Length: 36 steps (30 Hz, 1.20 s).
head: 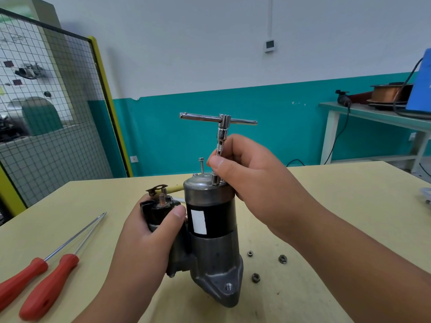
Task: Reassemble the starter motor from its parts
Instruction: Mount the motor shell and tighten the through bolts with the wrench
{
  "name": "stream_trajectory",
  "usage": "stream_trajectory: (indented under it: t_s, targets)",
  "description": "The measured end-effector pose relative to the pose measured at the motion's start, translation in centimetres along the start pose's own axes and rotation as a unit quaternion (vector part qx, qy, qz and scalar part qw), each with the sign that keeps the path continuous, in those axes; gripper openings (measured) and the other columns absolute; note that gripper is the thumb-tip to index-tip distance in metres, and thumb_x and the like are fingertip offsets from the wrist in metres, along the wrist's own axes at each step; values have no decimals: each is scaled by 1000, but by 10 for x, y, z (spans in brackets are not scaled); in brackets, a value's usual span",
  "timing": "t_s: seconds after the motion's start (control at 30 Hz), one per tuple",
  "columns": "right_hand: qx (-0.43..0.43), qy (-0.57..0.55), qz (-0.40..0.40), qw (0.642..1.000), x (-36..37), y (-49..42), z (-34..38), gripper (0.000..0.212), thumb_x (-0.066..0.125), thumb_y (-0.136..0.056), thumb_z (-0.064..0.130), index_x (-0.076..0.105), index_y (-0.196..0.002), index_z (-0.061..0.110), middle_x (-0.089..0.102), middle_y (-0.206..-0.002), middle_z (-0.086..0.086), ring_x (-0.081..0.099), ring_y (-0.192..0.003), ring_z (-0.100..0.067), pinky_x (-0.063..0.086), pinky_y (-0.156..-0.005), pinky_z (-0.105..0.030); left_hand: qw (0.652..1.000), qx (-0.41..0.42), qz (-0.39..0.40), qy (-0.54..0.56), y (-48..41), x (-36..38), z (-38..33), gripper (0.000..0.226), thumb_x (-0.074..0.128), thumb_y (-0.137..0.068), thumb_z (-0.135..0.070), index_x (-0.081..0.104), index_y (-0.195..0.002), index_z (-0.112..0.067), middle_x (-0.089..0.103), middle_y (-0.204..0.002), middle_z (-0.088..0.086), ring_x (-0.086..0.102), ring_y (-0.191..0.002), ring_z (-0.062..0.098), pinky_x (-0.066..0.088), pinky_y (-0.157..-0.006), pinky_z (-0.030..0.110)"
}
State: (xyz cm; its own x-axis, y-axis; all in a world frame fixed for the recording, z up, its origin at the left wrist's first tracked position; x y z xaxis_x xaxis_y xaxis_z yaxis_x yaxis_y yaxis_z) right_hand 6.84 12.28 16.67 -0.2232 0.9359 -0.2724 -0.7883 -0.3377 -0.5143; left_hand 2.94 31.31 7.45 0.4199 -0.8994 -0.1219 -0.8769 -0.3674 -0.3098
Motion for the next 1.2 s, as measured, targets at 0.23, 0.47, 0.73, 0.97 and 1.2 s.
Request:
stream_trajectory:
  t_s: [0.23,0.47,0.73,0.97,1.2]
  targets:
    - [3,-2,-5,1000,0,0,-1,19,57,-89,45,61,-88,26,57,-68,16,47,-60,1,37,-59,-19,1000,-1,4,-2,0,0,-1,41,67,-66,-70,70,-100,-47,76,-84,-8,74,-78,37,48,-47,35]
    - [8,-18,-14,1000,1,0,-6,17,59,-90,42,64,-91,26,62,-74,14,51,-63,3,40,-56,-11,1000,-11,11,9,-1,1,-1,47,67,-60,-71,71,-100,-47,78,-84,-4,78,-71,34,49,-41,36]
    - [23,-15,-12,1000,-1,0,-10,12,60,-92,40,68,-92,31,65,-77,10,53,-61,2,41,-54,-12,1000,-25,1,13,-1,-1,1,44,68,-58,-72,70,-96,-49,76,-81,-5,76,-64,34,51,-41,37]
    - [25,-31,3,999,-8,-2,-5,20,58,-89,43,67,-89,25,57,-66,14,49,-61,1,41,-62,-27,1000,-7,2,-10,0,-1,-2,23,68,-73,-62,69,-95,-54,75,-81,-12,76,-66,31,49,-40,37]
    - [-1,-40,21,999,-11,-2,3,22,60,-91,38,58,-79,20,49,-63,9,42,-56,-2,36,-51,-14,999,30,20,-7,4,1,-6,30,68,-72,-64,70,-98,-49,75,-83,-13,76,-71,23,49,-42,36]
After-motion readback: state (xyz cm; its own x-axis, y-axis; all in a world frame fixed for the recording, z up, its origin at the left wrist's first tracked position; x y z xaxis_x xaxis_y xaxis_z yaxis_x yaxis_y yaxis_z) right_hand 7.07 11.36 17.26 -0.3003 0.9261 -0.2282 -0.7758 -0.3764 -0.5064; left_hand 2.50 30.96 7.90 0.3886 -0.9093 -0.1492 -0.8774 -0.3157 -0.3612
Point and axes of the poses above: each hand's wrist, its own y-axis away from the middle knuckle, its own x-axis out of the palm, z = x × y, the point moved 7 cm from there along -y, towards the middle knuckle
